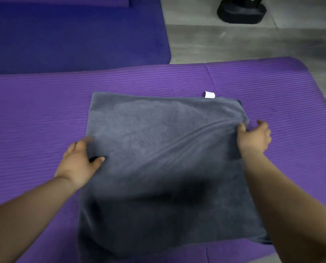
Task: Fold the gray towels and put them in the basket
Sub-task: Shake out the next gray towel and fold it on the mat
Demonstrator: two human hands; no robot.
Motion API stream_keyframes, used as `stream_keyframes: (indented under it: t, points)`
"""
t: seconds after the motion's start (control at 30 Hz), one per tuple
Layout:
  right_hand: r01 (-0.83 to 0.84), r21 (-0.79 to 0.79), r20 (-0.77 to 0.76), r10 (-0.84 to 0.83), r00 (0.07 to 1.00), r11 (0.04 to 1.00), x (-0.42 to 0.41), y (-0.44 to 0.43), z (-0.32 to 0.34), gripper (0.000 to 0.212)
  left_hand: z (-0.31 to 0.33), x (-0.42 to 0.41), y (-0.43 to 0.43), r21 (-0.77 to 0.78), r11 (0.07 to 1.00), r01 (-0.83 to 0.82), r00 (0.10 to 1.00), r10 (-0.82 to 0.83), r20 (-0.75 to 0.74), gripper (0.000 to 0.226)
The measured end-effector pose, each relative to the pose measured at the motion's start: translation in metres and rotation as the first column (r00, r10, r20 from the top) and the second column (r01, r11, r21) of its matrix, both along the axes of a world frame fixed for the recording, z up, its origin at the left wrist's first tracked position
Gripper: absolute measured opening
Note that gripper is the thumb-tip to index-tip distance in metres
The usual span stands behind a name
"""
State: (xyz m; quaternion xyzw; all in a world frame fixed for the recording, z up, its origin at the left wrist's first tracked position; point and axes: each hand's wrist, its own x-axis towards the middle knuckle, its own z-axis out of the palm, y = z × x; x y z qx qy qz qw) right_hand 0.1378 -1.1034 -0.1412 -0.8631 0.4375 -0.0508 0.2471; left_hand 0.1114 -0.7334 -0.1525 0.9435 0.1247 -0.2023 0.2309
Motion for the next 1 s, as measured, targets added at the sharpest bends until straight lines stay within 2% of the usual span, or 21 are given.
stream_keyframes:
  t: [0.07, 0.1, 0.17, 0.2, 0.27, 0.3, 0.4, 0.47, 0.57, 0.67, 0.73, 0.77, 0.83, 0.9, 0.97, 1.0]
  points:
    - [-0.231, -0.215, 0.027, 0.243, 0.97, 0.949, -0.033, 0.018, -0.002, 0.048, -0.001, -0.002, 0.005, -0.054, 0.988, -0.142, 0.99, 0.14, -0.034, 0.06]
    - [-0.39, -0.293, 0.006, 0.41, 0.912, 0.873, -0.05, 0.031, -0.003, 0.045, -0.002, -0.001, 0.007, -0.059, 0.98, -0.192, 0.98, 0.189, -0.057, 0.058]
    - [-0.663, -0.338, -0.142, 0.66, 0.738, 0.668, -0.078, 0.052, -0.01, 0.038, -0.001, 0.001, 0.01, -0.017, 0.98, -0.2, 0.974, 0.197, -0.11, 0.051]
    - [-0.755, -0.3, -0.241, 0.72, 0.651, 0.583, -0.088, 0.062, -0.013, 0.039, 0.001, 0.004, 0.012, 0.016, 0.988, -0.151, 0.979, 0.152, -0.136, 0.042]
    - [-0.834, -0.092, -0.395, 0.749, 0.532, 0.544, -0.098, 0.081, -0.009, 0.045, 0.008, 0.009, 0.017, 0.058, 0.998, -0.01, 0.987, 0.02, -0.159, 0.022]
    - [-0.848, -0.023, -0.449, 0.752, 0.483, 0.53, -0.097, 0.086, -0.004, 0.052, 0.012, 0.012, 0.021, 0.063, 0.997, 0.04, 0.989, -0.031, -0.145, 0.019]
    - [-0.871, 0.148, -0.584, 0.752, 0.305, 0.468, -0.075, 0.086, 0.021, 0.065, 0.017, 0.023, 0.037, 0.056, 0.998, 0.041, 0.999, -0.039, -0.028, 0.025]
    - [-0.849, 0.213, -0.65, 0.719, 0.246, 0.483, -0.059, 0.097, 0.043, 0.068, 0.018, 0.029, 0.049, 0.017, 1.0, -0.01, 0.999, 0.009, 0.033, 0.03]
    - [-0.886, 0.134, -0.618, 0.736, 0.275, 0.444, -0.056, 0.141, 0.05, 0.061, 0.017, 0.021, 0.075, -0.04, 0.999, -0.001, 0.995, 0.005, 0.103, 0.049]
    - [-0.9, 0.09, -0.519, 0.791, 0.323, 0.427, -0.079, 0.198, 0.034, 0.053, 0.018, -0.028, 0.096, -0.127, 0.984, 0.126, 0.987, -0.112, 0.112, 0.031]
    - [-0.888, 0.069, -0.488, 0.791, 0.368, 0.455, -0.107, 0.236, 0.016, 0.05, 0.018, -0.074, 0.106, -0.166, 0.949, 0.266, 0.957, -0.24, 0.165, 0.035]
    - [-0.883, 0.054, -0.461, 0.796, 0.393, 0.467, -0.121, 0.252, 0.008, 0.049, 0.013, -0.094, 0.111, -0.156, 0.928, 0.34, 0.929, -0.306, 0.206, 0.045]
    - [-0.859, 0.066, -0.416, 0.797, 0.438, 0.507, -0.143, 0.272, -0.007, 0.053, -0.005, -0.123, 0.116, -0.023, 0.885, 0.466, 0.858, -0.445, 0.256, 0.061]
    - [-0.847, 0.052, -0.41, 0.785, 0.464, 0.529, -0.152, 0.275, -0.019, 0.06, -0.018, -0.134, 0.115, 0.068, 0.868, 0.493, 0.827, -0.491, 0.274, 0.071]
    - [-0.837, 0.022, -0.411, 0.768, 0.492, 0.547, -0.152, 0.276, -0.015, 0.059, -0.025, -0.139, 0.113, 0.084, 0.859, 0.504, 0.814, -0.506, 0.284, 0.089]
    - [-0.829, 0.045, -0.391, 0.773, 0.499, 0.558, -0.151, 0.275, -0.013, 0.059, -0.026, -0.14, 0.115, 0.105, 0.859, 0.5, 0.809, -0.507, 0.296, 0.09]
